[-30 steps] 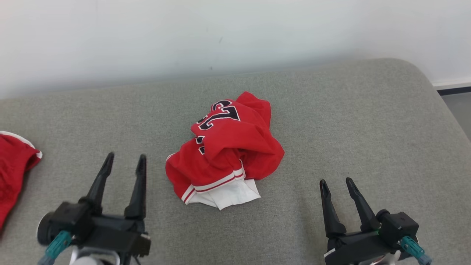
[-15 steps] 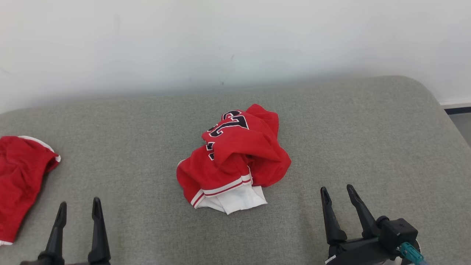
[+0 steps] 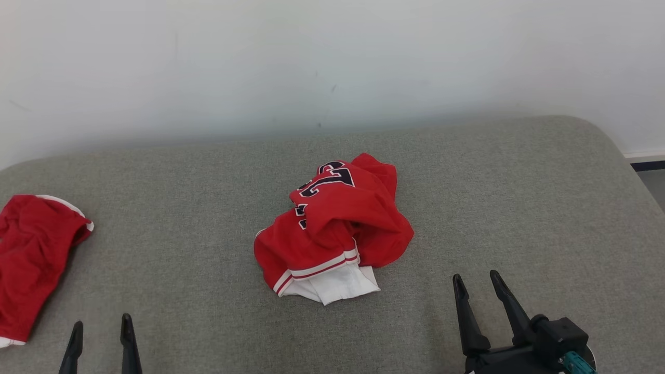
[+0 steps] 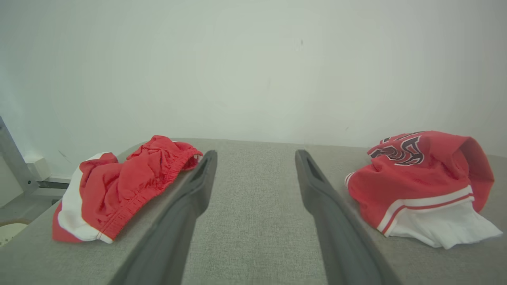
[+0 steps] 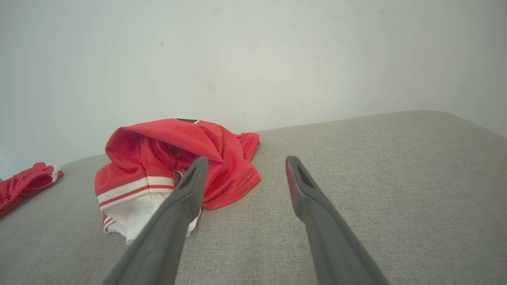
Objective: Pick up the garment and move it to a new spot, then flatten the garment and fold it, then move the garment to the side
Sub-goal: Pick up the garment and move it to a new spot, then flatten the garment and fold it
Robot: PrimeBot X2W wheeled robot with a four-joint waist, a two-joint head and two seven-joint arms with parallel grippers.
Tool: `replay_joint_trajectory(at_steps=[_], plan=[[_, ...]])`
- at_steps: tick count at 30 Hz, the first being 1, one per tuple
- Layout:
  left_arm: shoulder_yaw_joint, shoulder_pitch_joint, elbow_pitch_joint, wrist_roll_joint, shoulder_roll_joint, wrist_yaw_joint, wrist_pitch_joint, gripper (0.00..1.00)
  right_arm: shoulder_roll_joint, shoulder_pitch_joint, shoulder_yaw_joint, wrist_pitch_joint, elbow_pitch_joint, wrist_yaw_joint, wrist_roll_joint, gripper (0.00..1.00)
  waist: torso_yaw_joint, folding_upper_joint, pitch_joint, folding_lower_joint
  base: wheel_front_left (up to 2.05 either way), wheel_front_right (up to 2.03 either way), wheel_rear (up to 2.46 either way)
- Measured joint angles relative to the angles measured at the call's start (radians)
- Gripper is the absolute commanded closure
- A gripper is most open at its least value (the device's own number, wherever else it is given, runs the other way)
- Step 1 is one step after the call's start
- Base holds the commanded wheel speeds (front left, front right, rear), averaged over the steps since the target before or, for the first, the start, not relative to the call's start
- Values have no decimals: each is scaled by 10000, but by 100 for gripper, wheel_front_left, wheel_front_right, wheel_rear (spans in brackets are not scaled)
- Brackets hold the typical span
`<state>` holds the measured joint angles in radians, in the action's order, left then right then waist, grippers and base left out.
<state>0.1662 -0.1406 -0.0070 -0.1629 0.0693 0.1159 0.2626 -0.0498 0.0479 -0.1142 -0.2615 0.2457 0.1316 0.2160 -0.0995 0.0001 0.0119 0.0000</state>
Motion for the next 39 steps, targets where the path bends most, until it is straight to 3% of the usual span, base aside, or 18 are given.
replay_joint_trajectory(at_steps=[7, 39], plan=[[213, -192, 38, 447, -125, 79, 0, 0, 0, -175, 134, 0, 21, 0, -201, 0, 5, 0, -5, 0, 0, 0, 0], [384, -226, 251, 364, -180, 134, 0, 0, 0, -280, 150, 0, 109, 0, -257, 0, 77, 0, 69, 0, 0, 0, 0]])
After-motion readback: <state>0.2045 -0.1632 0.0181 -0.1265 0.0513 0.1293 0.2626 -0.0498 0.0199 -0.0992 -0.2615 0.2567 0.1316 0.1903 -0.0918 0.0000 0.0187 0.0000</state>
